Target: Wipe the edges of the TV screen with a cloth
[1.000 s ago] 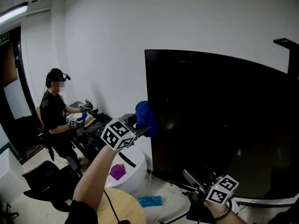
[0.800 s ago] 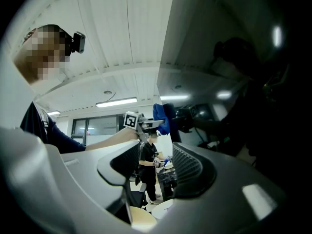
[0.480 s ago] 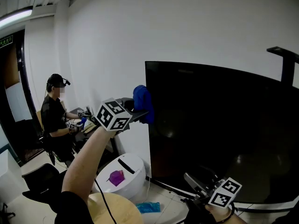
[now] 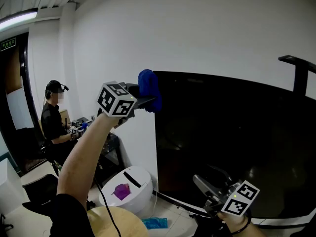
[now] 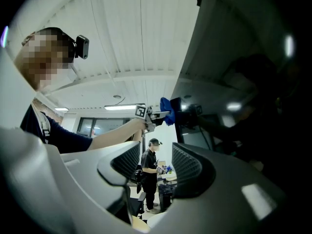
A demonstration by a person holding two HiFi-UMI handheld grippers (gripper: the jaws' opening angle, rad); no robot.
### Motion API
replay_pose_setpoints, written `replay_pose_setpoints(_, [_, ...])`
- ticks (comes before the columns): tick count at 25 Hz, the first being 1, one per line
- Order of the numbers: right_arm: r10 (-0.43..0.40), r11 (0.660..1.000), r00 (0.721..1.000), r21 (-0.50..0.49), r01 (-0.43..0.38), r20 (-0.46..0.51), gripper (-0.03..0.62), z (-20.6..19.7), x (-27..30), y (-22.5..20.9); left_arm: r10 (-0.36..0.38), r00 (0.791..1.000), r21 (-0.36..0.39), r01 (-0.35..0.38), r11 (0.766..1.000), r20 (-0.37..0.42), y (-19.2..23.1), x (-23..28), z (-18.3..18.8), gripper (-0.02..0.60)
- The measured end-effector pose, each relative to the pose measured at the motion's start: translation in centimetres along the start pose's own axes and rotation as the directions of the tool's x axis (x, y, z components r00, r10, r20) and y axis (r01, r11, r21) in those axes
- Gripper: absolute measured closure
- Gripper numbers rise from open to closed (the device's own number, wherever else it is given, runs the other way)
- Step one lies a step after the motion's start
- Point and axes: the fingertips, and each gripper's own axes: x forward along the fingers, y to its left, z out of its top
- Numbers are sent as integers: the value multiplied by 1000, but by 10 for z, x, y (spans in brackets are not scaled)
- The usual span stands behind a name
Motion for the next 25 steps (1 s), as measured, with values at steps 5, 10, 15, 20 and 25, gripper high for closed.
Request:
replay_pose_setpoints(5, [4, 1000, 999, -21, -3, 49, 381, 24, 3, 8, 21, 1000, 35, -21, 999, -11, 16, -2, 26, 420])
replay_pose_setpoints(10, [11, 999, 998, -30, -9, 65, 382, 34, 4, 12, 50, 998, 100, -46, 994, -34, 27, -7, 50, 421])
replay_pose_setpoints(15, [20, 999, 995, -50, -15, 97, 384, 50, -3, 21, 64, 996, 148, -55, 988, -58, 37, -14, 66, 425])
replay_pose_setpoints(20, [10, 998, 994, -69, -2, 112, 387, 61, -14, 19, 155, 957, 403, -45, 914, -244, 47, -23, 79, 424])
replay_pose_setpoints(25, [1, 997, 991, -75, 9, 133, 388, 71, -24, 20, 248, 868, 641, 99, 761, -429, 43, -22, 84, 424])
